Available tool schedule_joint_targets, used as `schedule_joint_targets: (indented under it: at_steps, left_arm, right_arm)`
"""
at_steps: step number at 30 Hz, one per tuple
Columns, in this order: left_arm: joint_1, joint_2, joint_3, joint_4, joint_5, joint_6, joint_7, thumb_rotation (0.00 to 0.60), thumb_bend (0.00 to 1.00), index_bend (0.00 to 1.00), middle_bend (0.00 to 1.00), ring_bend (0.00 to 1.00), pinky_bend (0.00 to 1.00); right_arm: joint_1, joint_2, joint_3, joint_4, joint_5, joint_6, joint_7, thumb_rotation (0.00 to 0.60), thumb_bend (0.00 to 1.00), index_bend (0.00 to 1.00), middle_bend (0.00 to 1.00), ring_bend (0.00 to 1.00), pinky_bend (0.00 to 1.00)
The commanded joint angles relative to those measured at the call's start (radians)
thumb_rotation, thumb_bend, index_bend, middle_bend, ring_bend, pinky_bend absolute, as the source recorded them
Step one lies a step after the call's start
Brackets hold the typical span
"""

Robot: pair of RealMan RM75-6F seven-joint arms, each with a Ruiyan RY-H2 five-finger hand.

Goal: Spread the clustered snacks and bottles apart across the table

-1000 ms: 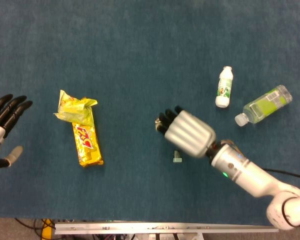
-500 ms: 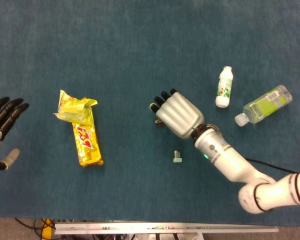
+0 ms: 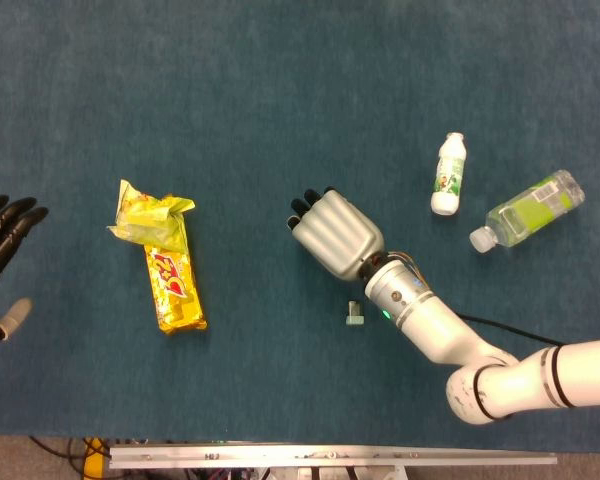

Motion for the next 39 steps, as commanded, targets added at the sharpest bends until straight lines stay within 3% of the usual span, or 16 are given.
schedule_joint_targets:
  at_steps: [1, 9, 26, 39]
  left_arm:
    - [0.0, 0.0, 0.0, 0.001, 0.0, 0.001, -0.002, 0.6, 0.32, 0.02, 0.07, 0.03, 0.18]
    - [0.003, -0.002, 0.001, 0.007, -0.003, 0.001, -0.008, 0.6, 0.32, 0.02, 0.07, 0.03, 0.18]
    - [0.001, -0.011, -0.002, 0.013, -0.006, -0.003, -0.014, 0.6, 0.32, 0.02, 0.07, 0.03, 0.18]
    - [-0.001, -0.016, -0.006, 0.02, -0.013, -0.005, -0.02, 0.6, 0.32, 0.02, 0.07, 0.03, 0.18]
  right_arm:
    - [0.003, -0.006, -0.002, 0.006, 0.005, 0.001, 0.0, 0.6, 0.2, 0.49, 0.36, 0.33, 0.61]
    - [0.007, -0.01, -0.013, 0.012, 0.015, 0.003, 0.005, 0.6, 0.29, 0.52, 0.38, 0.37, 0.67]
    - [0.007, -0.013, -0.034, 0.018, 0.006, 0.011, 0.021, 0.6, 0.3, 0.58, 0.41, 0.41, 0.72]
    - [0.006, 0.011, -0.037, -0.029, 0.018, 0.009, 0.033, 0.6, 0.31, 0.67, 0.5, 0.53, 0.81]
